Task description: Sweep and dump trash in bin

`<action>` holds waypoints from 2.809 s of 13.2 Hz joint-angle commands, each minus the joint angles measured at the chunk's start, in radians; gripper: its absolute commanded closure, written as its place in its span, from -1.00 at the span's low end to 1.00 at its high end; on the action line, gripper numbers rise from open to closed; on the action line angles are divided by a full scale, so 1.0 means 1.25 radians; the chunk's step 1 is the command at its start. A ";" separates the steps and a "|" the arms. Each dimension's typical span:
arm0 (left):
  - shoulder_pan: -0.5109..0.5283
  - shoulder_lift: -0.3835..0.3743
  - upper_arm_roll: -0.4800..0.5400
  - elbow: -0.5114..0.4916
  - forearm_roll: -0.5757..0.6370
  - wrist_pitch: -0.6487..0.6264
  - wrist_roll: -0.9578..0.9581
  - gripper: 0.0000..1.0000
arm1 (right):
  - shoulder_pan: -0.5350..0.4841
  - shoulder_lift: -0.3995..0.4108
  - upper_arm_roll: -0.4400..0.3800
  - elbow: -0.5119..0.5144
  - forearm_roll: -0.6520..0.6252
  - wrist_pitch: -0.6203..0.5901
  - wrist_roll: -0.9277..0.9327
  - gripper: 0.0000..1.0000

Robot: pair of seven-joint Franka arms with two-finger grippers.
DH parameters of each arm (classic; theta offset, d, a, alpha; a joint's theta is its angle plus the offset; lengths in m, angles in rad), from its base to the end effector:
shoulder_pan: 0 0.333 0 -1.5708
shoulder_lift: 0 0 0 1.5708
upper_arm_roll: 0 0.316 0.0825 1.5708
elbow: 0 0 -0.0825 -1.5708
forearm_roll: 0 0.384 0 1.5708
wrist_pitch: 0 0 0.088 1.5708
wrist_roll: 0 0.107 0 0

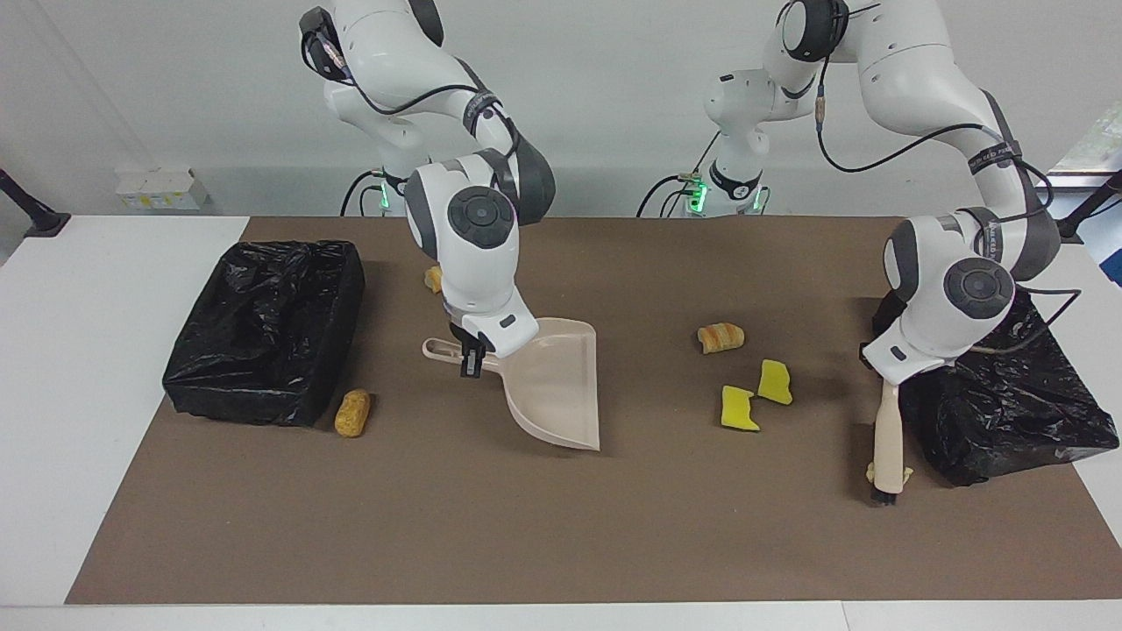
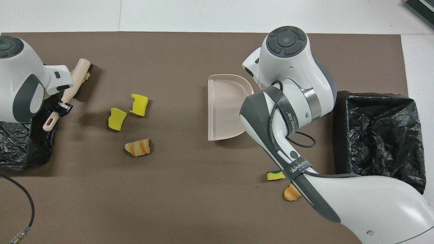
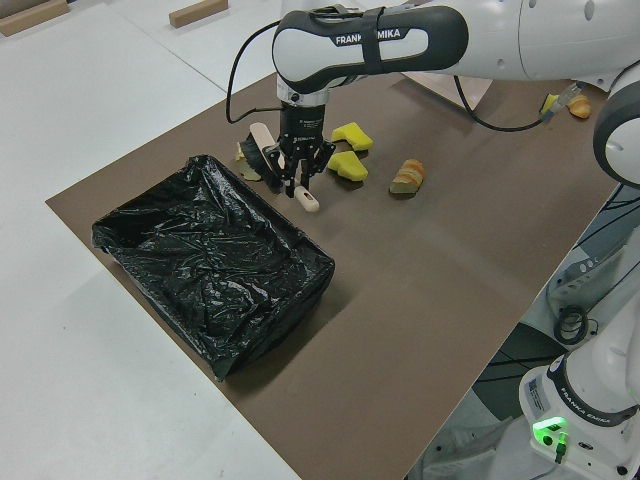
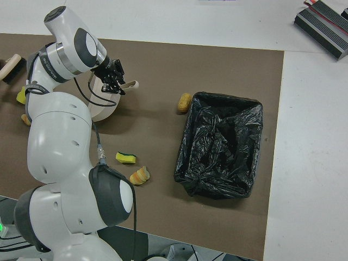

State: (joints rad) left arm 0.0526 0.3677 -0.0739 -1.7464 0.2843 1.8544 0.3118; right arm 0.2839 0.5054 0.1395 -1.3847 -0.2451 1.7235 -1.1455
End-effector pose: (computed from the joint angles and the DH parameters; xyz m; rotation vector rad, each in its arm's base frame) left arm 0.6214 0.0121 0.3470 -2.8447 0.6468 0.4228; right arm 0.6405 0.2453 0.4110 2.0905 2.1832 -0.3198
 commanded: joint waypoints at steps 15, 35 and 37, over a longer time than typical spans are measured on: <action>0.002 0.095 0.026 0.230 0.063 -0.066 0.005 1.00 | 0.058 -0.014 0.010 -0.099 -0.102 0.036 -0.065 1.00; -0.026 0.003 -0.010 0.181 -0.004 -0.191 0.048 1.00 | 0.022 -0.084 0.011 -0.151 -0.046 -0.001 0.051 1.00; 0.033 0.026 -0.008 0.175 0.004 -0.096 0.052 1.00 | 0.029 -0.088 0.011 -0.167 -0.015 0.031 0.083 1.00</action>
State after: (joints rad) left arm 0.0350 0.3850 -0.0827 -1.5025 0.2755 1.6351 0.3618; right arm 0.3221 0.4315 0.1450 -1.5406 -0.2991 1.7272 -1.0881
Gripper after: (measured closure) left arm 0.731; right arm 0.687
